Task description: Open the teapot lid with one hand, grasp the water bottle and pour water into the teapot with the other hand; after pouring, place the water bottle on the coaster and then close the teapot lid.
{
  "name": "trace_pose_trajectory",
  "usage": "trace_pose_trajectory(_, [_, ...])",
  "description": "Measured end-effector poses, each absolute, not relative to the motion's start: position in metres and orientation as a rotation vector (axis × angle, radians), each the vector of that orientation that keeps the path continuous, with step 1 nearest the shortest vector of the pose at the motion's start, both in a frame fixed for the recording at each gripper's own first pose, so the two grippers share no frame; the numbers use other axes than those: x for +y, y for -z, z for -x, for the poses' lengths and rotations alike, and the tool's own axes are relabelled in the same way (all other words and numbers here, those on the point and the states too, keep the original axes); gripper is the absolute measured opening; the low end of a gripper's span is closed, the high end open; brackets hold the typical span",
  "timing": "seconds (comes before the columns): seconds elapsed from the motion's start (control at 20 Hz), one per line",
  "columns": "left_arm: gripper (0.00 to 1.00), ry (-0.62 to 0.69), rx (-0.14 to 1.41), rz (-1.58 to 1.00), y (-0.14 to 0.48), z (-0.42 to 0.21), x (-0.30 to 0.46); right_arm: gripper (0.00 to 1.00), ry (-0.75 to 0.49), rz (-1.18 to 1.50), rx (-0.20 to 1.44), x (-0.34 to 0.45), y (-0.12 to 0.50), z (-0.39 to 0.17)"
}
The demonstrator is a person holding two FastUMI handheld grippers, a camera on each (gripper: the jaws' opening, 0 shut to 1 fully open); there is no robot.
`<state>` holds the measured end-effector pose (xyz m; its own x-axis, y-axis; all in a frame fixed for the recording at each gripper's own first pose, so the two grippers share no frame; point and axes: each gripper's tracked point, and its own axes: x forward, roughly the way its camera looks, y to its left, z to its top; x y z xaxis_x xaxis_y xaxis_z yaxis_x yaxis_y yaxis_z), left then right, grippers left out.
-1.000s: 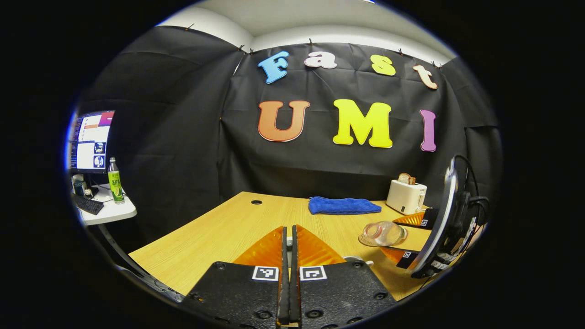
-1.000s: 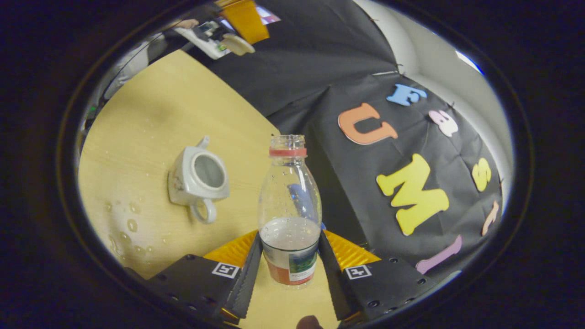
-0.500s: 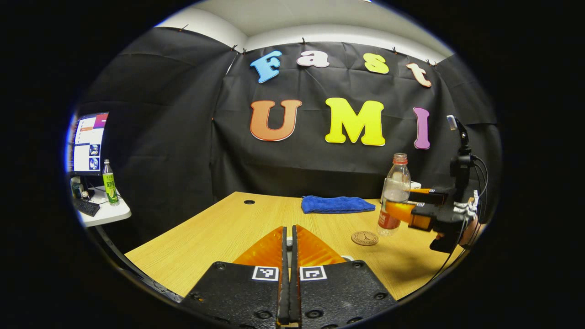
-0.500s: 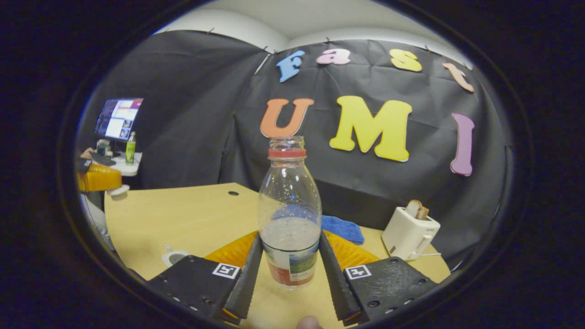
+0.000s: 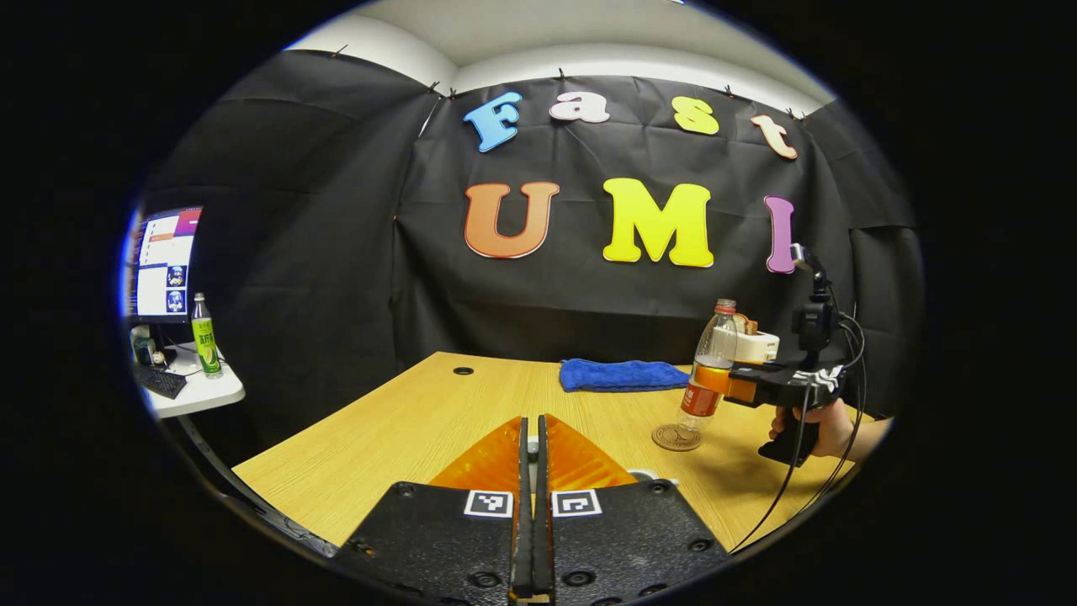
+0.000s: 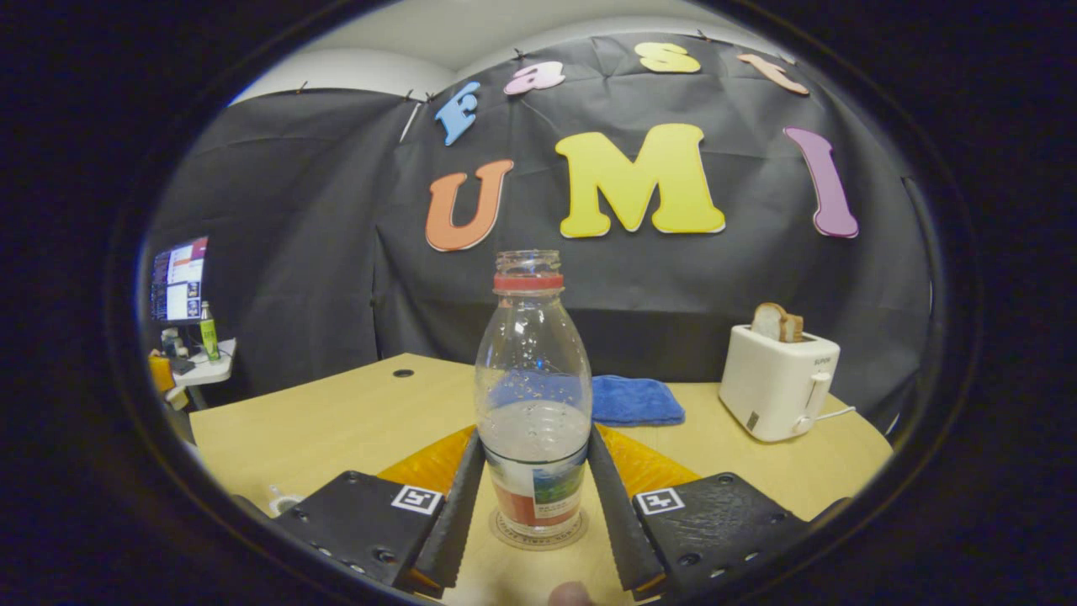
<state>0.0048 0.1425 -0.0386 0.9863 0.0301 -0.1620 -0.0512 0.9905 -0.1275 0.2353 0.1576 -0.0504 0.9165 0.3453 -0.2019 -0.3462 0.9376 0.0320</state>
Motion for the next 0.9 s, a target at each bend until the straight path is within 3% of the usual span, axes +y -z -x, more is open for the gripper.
trace_pose_trajectory(0.6, [0.03, -0.054, 0.186, 0.13, 0.049, -0.007, 0.147, 0.69, -0.357, 0.027, 0.231, 0.167, 0.086, -0.246])
trace_pose_trajectory(0.8, [0.03, -0.049, 0.181, 0.13, 0.047, -0.008, 0.144, 0.74, -0.346, 0.051, 0.232, 0.168, 0.089, -0.245])
trace_pose_trajectory(0.9, [0.03, -0.051, 0.183, 0.132, 0.049, -0.009, 0.145, 0.81, -0.357, 0.048, 0.224, 0.171, 0.086, -0.242])
